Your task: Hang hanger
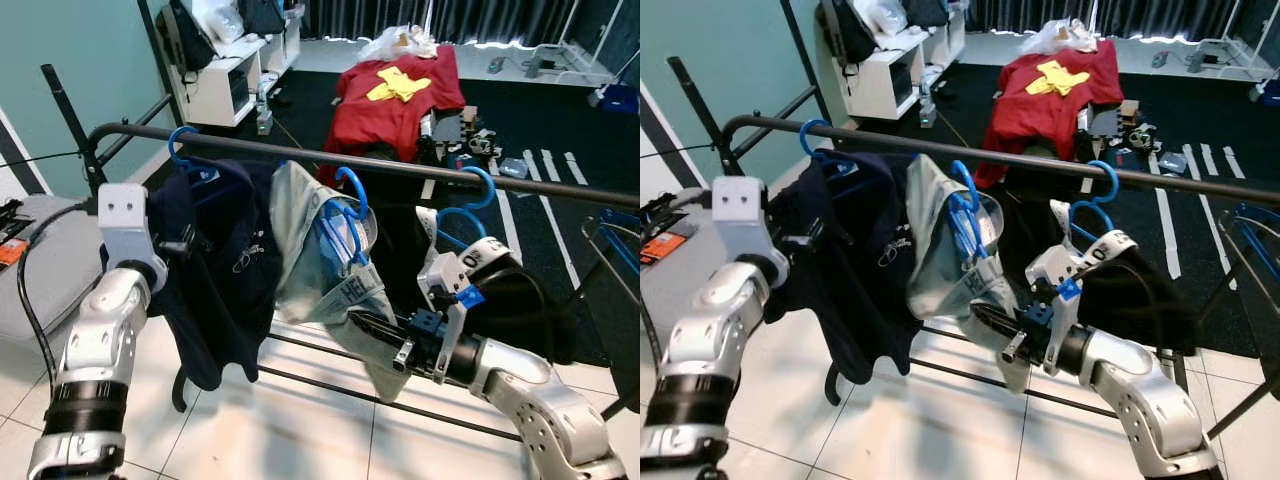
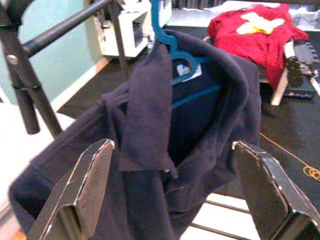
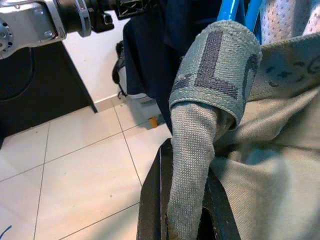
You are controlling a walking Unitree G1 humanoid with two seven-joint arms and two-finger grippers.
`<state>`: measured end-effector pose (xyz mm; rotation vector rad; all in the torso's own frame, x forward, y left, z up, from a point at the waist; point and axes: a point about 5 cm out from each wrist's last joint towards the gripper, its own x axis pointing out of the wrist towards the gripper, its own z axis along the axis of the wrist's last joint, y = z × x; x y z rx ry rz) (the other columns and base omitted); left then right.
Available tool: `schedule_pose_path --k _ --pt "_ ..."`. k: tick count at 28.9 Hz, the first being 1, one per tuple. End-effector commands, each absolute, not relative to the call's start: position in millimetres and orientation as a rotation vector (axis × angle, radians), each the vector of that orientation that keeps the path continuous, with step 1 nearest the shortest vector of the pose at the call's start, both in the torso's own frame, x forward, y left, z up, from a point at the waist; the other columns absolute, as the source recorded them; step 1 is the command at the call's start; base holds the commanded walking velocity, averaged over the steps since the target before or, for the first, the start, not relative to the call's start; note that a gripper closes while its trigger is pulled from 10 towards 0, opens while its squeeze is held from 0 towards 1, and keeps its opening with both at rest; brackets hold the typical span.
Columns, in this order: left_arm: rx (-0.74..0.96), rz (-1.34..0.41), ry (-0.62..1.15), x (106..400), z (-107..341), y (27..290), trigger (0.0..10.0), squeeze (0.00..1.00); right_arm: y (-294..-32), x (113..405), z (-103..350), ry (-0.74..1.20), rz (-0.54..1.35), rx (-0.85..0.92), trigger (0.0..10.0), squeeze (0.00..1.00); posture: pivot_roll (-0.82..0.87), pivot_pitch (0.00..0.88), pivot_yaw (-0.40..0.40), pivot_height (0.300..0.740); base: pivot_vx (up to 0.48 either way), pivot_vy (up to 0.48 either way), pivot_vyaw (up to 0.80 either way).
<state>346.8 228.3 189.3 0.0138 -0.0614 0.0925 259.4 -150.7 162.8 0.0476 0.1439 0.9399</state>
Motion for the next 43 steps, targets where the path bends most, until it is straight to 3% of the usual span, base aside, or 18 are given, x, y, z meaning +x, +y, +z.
schedule_pose_path --k 1,5,14,18,23,28,34,37,43 --pt "0.024 0.100 -0.057 347.3 188.8 233.3 10.0 0.00 -150.9 259.0 171.1 0.101 0.939 0.049 0.0 0.00 -0.08 0.000 0.039 0.740 0.000 0.000 0.00" --pt "0.005 0.043 -0.087 350.0 192.2 229.7 10.0 0.00 -148.2 254.3 188.1 0.024 0.976 0.084 0.0 0.00 -0.08 0.000 0.037 0.740 0.000 0.000 0.00" --pt "-0.046 -0.089 -0.189 353.1 218.8 239.4 10.0 0.00 -144.1 217.8 186.3 0.111 1.156 0.110 0.0 0.00 -0.09 0.000 0.040 0.740 0.000 0.000 0.00" --pt "-0.184 -0.316 -0.322 350.0 254.7 246.3 10.0 0.00 -148.5 195.9 187.8 0.153 1.217 0.150 0.0 0.00 -0.10 0.000 0.050 0.740 0.000 0.000 0.00" --pt "-0.201 -0.517 -0.407 340.1 279.1 236.0 10.0 0.00 -148.7 187.5 185.8 0.193 1.228 0.148 0.0 0.00 -0.11 0.000 0.052 0.740 0.000 0.000 0.00" --pt "-0.181 -0.577 -0.402 338.3 279.6 226.6 10.0 0.00 -152.7 191.6 179.4 0.223 1.164 0.115 0.0 0.00 -0.11 0.000 0.054 0.740 0.000 0.000 0.00" --pt "-0.204 -0.703 -0.392 332.2 276.3 211.5 10.0 0.00 -155.6 197.8 202.6 0.095 1.156 0.146 0.0 0.00 -0.11 0.000 0.054 0.740 0.000 0.000 0.00" --pt "-0.284 -0.825 -0.392 326.5 274.6 207.0 10.0 0.00 -163.7 204.0 238.7 -0.102 1.173 0.206 0.0 0.00 -0.11 0.000 0.054 0.740 0.000 0.000 0.00" --pt "-0.280 -0.867 -0.359 325.6 261.7 200.3 10.0 0.00 -164.0 205.5 255.9 -0.205 1.207 0.255 0.0 0.00 -0.10 0.000 0.047 0.740 0.000 0.000 0.00"
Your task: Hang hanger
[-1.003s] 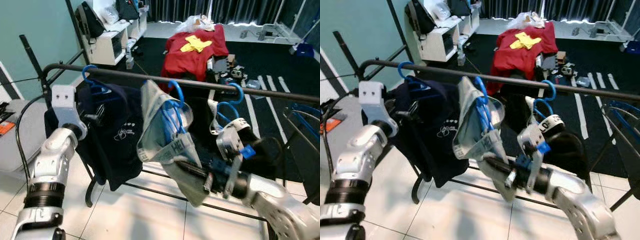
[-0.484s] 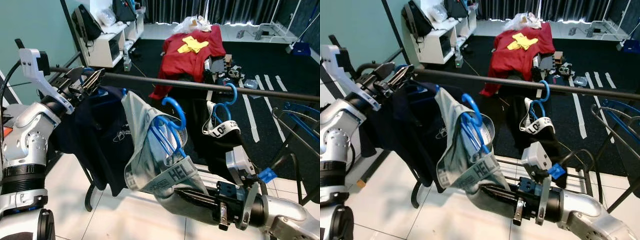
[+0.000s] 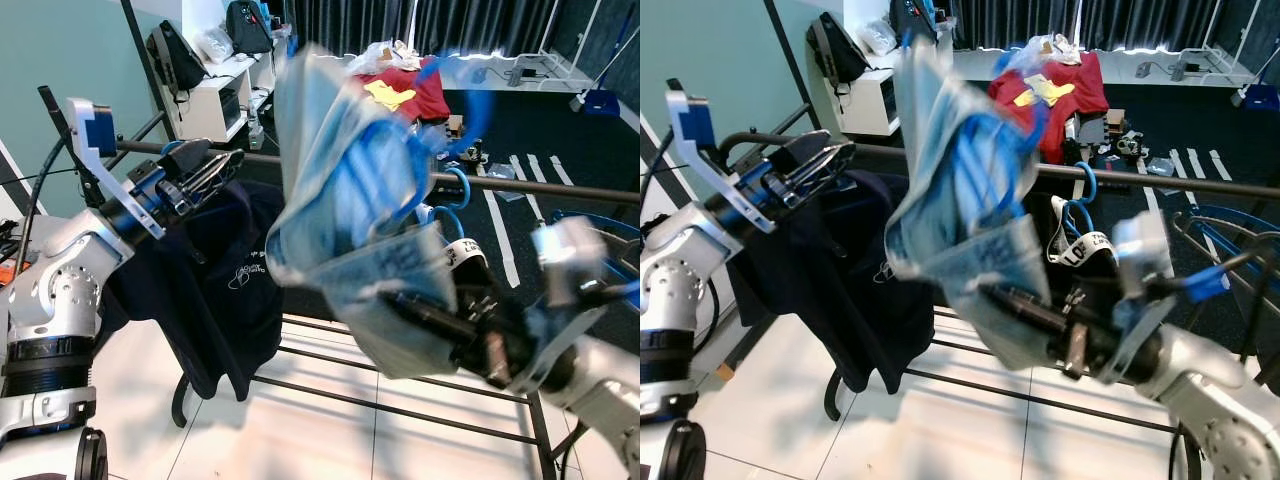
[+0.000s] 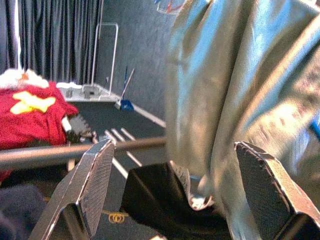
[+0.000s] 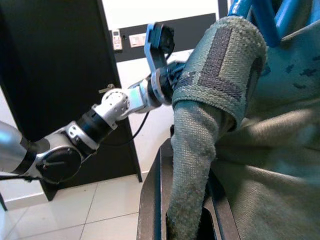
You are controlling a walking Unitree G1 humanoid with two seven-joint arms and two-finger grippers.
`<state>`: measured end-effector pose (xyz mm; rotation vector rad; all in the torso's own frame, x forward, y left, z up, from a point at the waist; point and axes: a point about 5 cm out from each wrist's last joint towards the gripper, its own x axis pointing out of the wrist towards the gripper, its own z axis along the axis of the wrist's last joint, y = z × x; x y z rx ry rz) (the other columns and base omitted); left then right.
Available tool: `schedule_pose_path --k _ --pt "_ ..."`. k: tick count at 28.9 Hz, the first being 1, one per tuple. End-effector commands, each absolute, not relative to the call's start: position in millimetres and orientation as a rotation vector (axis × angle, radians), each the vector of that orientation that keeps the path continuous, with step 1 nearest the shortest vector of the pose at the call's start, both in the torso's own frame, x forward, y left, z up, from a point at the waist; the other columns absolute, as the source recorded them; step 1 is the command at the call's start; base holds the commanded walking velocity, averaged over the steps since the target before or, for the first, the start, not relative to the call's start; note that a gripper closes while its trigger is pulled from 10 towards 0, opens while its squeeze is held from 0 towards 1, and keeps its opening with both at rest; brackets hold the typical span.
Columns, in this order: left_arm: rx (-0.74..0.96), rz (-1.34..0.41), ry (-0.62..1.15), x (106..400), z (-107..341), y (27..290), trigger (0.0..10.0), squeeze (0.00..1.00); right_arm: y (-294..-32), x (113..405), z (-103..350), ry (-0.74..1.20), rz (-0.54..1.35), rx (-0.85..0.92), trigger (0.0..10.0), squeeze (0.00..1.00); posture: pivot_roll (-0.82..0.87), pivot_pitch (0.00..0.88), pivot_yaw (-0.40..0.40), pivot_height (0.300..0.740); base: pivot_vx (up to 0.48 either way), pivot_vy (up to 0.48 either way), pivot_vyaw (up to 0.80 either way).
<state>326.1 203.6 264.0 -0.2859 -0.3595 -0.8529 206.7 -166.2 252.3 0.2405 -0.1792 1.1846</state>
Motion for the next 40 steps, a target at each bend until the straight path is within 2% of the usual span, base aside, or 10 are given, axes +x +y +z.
schedule_pose_path --k 1,3,4,7,19,26,29,32,40 --pt "-0.280 -0.873 -0.363 325.8 258.3 192.9 10.0 0.00 -160.7 205.6 256.0 -0.206 1.225 0.263 0.0 0.00 -0.09 0.000 0.043 0.740 0.000 0.000 0.00" --pt "-0.301 -0.917 -0.390 321.6 256.6 168.9 10.0 0.00 -151.9 207.3 251.0 -0.179 1.252 0.264 0.0 0.00 -0.09 0.000 0.036 0.740 0.000 0.000 0.00" --pt "-0.301 -0.917 -0.390 321.6 256.6 168.9 10.0 0.00 -151.9 207.3 251.0 -0.179 1.252 0.264 0.0 0.00 -0.09 0.000 0.036 0.740 0.000 0.000 0.00" --pt "-0.338 -0.952 -0.432 314.8 263.0 142.7 10.0 0.00 -142.2 208.3 246.2 -0.145 1.282 0.272 0.0 0.00 -0.09 0.001 0.030 0.740 0.000 0.000 0.00" --pt "-0.336 -0.970 -0.477 307.4 275.4 128.7 10.0 0.00 -138.0 207.9 243.2 -0.093 1.304 0.304 0.0 0.00 -0.08 0.012 0.016 0.740 0.000 0.000 0.00" --pt "-0.250 -0.939 -0.467 307.6 274.2 125.9 10.0 0.00 -133.7 205.7 243.5 -0.087 1.326 0.317 0.0 0.00 -0.08 0.015 0.015 0.740 0.000 0.000 0.00" --pt "-0.196 -0.983 -0.438 300.1 268.7 107.2 10.0 0.00 -126.1 201.8 242.5 -0.074 1.356 0.328 0.0 0.00 -0.09 0.021 0.014 0.740 0.000 0.000 0.00" --pt "-0.180 -1.003 -0.429 297.2 266.5 101.3 10.0 0.00 -123.3 200.3 241.9 -0.067 1.367 0.333 0.0 0.00 -0.09 0.023 0.014 0.740 0.000 0.000 0.00" --pt "-0.147 -0.977 -0.420 299.0 264.9 101.8 10.0 0.00 -120.2 198.4 240.6 -0.053 1.380 0.338 0.0 0.00 -0.09 0.026 0.013 0.740 0.000 0.000 0.00"
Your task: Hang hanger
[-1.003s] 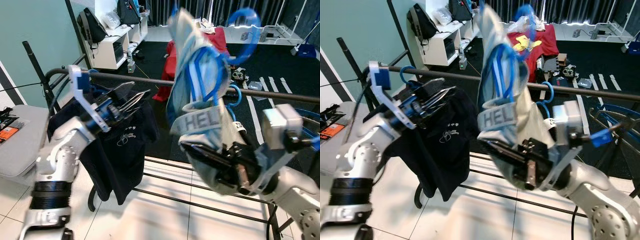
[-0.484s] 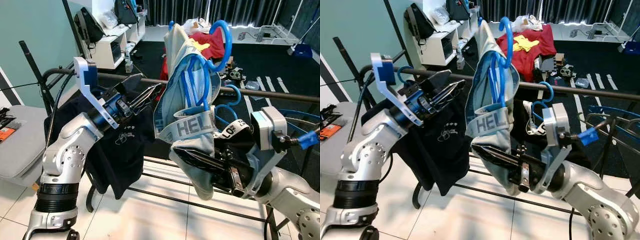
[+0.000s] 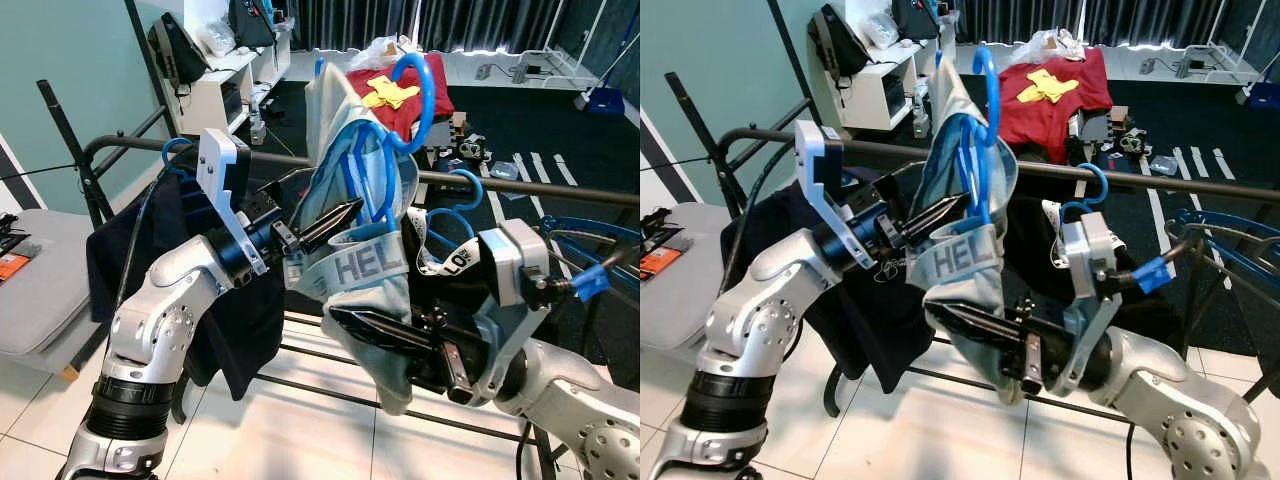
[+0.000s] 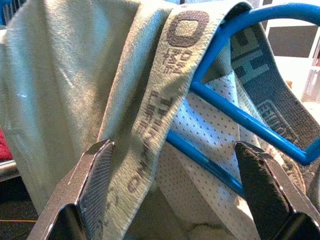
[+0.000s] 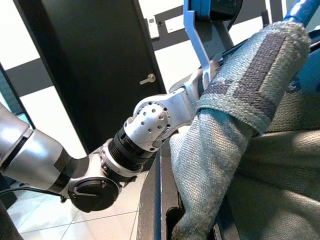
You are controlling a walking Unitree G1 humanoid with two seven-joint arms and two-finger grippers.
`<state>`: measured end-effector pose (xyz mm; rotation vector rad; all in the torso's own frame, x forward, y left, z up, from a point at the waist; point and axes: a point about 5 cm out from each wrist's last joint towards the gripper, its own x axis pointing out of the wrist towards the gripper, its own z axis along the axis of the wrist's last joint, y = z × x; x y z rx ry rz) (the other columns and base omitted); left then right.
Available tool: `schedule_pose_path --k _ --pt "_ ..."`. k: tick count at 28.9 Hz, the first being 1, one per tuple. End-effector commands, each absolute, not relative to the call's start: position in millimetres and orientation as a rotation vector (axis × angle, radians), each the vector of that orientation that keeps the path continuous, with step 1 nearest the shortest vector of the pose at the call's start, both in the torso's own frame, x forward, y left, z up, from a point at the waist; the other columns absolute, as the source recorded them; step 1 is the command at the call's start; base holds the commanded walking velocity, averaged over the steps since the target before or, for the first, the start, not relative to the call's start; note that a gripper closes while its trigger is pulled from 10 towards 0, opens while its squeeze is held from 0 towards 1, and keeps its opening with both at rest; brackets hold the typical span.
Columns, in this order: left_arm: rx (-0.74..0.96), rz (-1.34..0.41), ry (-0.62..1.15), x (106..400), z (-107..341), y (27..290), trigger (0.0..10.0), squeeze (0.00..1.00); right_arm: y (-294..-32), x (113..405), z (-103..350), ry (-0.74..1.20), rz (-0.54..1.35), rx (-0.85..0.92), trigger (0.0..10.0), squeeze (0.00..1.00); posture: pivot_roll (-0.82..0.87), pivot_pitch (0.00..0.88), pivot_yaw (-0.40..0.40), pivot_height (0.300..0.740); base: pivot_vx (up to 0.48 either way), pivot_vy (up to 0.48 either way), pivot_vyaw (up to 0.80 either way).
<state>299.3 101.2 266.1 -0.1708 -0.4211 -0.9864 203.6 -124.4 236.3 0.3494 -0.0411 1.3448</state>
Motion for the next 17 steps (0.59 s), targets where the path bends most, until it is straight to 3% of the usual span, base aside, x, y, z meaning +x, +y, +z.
schedule_pose_path --k 1,5,6,7,17 --pt "-0.147 -0.977 -0.420 299.0 264.9 101.8 10.0 0.00 -120.2 198.4 240.6 -0.053 1.380 0.338 0.0 0.00 -0.09 0.026 0.013 0.740 0.000 0.000 0.00" --pt "-0.134 -0.918 -0.415 304.7 264.0 105.7 10.0 0.00 -119.3 197.6 240.0 -0.046 1.384 0.341 0.0 0.00 -0.09 0.026 0.013 0.740 0.000 0.000 0.00" --pt "-0.122 -0.876 -0.412 308.2 263.5 108.9 7.3 0.00 -119.0 197.3 239.8 -0.043 1.385 0.341 0.0 0.00 -0.09 0.027 0.013 0.740 0.000 0.000 0.00" --pt "-0.113 -0.834 -0.412 311.8 263.4 113.3 0.0 0.00 -119.2 196.9 239.4 -0.038 1.383 0.339 0.0 0.00 -0.09 0.028 0.013 0.740 0.000 0.000 0.00" --pt "-0.077 -0.750 -0.419 319.7 266.8 130.6 0.0 0.00 -125.2 198.8 238.1 -0.027 1.343 0.318 0.0 0.00 -0.09 0.028 0.015 0.740 0.000 0.000 0.00"
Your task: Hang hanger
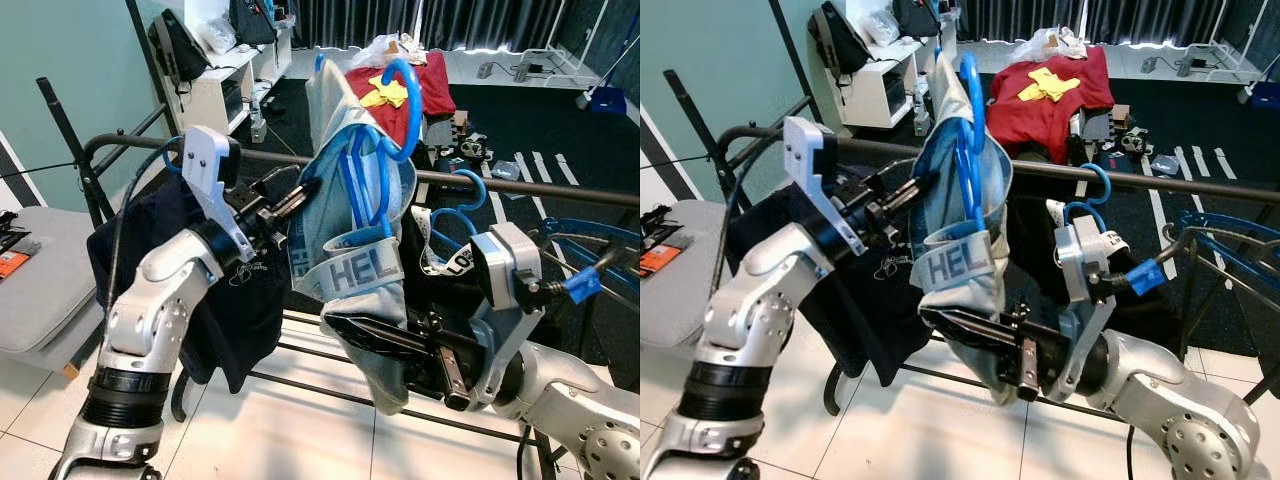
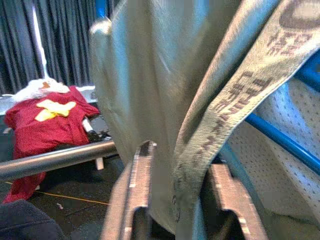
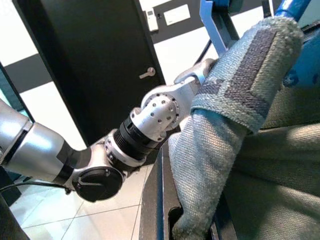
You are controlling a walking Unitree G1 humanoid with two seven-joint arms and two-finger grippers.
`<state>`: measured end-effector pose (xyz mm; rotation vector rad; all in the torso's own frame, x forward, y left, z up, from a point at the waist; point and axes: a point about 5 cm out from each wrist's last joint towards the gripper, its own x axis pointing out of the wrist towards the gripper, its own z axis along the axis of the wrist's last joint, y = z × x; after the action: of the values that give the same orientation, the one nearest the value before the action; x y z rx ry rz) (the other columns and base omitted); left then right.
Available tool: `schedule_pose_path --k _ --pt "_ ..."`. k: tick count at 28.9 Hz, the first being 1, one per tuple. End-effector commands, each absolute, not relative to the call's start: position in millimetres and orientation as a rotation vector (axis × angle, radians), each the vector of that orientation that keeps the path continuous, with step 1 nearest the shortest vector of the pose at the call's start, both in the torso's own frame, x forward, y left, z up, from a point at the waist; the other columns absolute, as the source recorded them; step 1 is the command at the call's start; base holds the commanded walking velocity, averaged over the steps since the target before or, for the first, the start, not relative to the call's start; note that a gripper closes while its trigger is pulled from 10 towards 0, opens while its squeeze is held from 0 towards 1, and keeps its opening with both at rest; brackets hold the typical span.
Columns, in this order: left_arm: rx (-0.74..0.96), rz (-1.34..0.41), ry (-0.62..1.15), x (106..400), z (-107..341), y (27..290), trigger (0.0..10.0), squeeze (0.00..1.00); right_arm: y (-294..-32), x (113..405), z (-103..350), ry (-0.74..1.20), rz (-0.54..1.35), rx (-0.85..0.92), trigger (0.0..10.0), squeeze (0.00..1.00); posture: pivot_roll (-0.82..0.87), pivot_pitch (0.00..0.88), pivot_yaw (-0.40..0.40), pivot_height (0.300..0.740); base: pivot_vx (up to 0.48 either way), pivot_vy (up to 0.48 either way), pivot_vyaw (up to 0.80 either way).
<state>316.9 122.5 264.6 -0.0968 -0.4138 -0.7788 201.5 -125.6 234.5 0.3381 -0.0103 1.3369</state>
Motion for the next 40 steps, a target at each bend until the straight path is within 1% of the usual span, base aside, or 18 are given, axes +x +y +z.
schedule_pose_path --k 1,6,9,12,15,18,25,26,27,28,30,31,32,33,35,36,38,40 --pt "-0.066 -0.735 -0.421 320.9 267.6 134.4 0.0 0.00 -127.4 199.7 237.7 -0.024 1.328 0.312 0.0 0.00 -0.09 0.028 0.015 0.740 0.000 0.000 0.00" --pt "-0.050 -0.700 -0.430 323.6 269.6 140.8 0.0 0.00 -130.9 200.6 234.6 0.000 1.304 0.297 0.0 0.00 -0.10 0.027 0.015 0.740 0.000 0.000 0.00" --pt "-0.039 -0.632 -0.461 329.0 276.8 148.6 0.0 0.00 -127.7 192.0 209.7 0.188 1.316 0.240 0.0 0.00 -0.10 0.026 0.013 0.740 0.000 0.000 0.00" --pt "-0.037 -0.621 -0.470 330.0 278.9 149.7 0.0 0.00 -126.4 187.1 199.8 0.261 1.324 0.221 0.0 0.00 -0.10 0.026 0.013 0.740 0.000 0.000 0.00" --pt "-0.047 -0.637 -0.488 330.1 284.6 147.8 0.0 0.00 -124.8 175.6 176.1 0.431 1.319 0.176 0.0 0.00 -0.10 0.025 0.011 0.740 0.000 0.000 0.00" --pt "-0.050 -0.653 -0.486 330.4 283.8 145.1 0.0 0.00 -121.3 169.5 170.2 0.473 1.332 0.169 0.0 0.00 -0.11 0.024 0.013 0.740 0.000 0.000 0.00" --pt "-0.026 -0.635 -0.460 334.2 278.0 145.9 0.0 0.00 -121.3 165.8 178.9 0.428 1.358 0.176 0.0 0.00 -0.11 0.025 0.019 0.740 0.000 0.000 0.00" --pt "-0.003 -0.606 -0.434 338.1 274.0 149.4 0.0 0.00 -122.6 163.6 188.6 0.371 1.384 0.192 0.0 0.00 -0.11 0.026 0.022 0.740 0.000 0.000 0.00" --pt "-0.003 -0.606 -0.434 338.1 274.0 149.4 0.0 0.00 -122.6 163.6 188.6 0.371 1.384 0.192 0.0 0.00 -0.11 0.026 0.022 0.740 0.000 0.000 0.00" --pt "0.044 -0.563 -0.392 343.5 267.2 155.1 0.0 0.00 -124.5 162.3 198.9 0.308 1.399 0.199 0.0 0.00 -0.12 0.026 0.027 0.740 0.000 0.000 0.00" --pt "0.044 -0.563 -0.392 343.5 267.2 155.1 0.0 0.00 -124.5 162.3 198.9 0.308 1.399 0.199 0.0 0.00 -0.12 0.026 0.027 0.740 0.000 0.000 0.00" --pt "0.084 -0.521 -0.356 348.3 261.3 162.0 0.0 0.00 -126.6 162.7 205.3 0.263 1.391 0.193 0.0 0.00 -0.13 0.027 0.030 0.740 0.000 0.000 0.00" --pt "0.084 -0.521 -0.356 348.3 261.3 162.0 0.0 0.00 -126.6 162.7 205.3 0.263 1.391 0.193 0.0 0.00 -0.13 0.027 0.030 0.740 0.000 0.000 0.00" --pt "0.148 -0.451 -0.309 354.6 254.5 173.0 0.0 0.00 -129.0 163.3 209.6 0.233 1.379 0.186 0.0 0.00 -0.13 0.028 0.037 0.740 0.000 0.000 0.00" --pt "0.148 -0.451 -0.309 354.6 254.5 173.0 0.0 0.00 -129.0 163.3 209.6 0.233 1.379 0.186 0.0 0.00 -0.13 0.028 0.037 0.740 0.000 0.000 0.00" --pt "0.198 -0.362 -0.269 360.6 250.7 188.4 0.0 0.00 -130.7 163.1 211.6 0.220 1.367 0.182 0.0 0.00 -0.13 0.029 0.042 0.740 0.000 0.000 0.00" --pt "0.198 -0.362 -0.269 360.6 250.7 188.4 0.0 0.00 -130.7 163.1 211.6 0.220 1.367 0.182 0.0 0.00 -0.13 0.029 0.042 0.740 0.000 0.000 0.00" --pt "0.262 -0.215 -0.248 366.2 253.5 215.5 0.0 0.00 -131.0 158.2 211.1 0.229 1.372 0.183 0.0 0.00 -0.13 0.030 0.045 0.740 0.000 0.000 0.00"
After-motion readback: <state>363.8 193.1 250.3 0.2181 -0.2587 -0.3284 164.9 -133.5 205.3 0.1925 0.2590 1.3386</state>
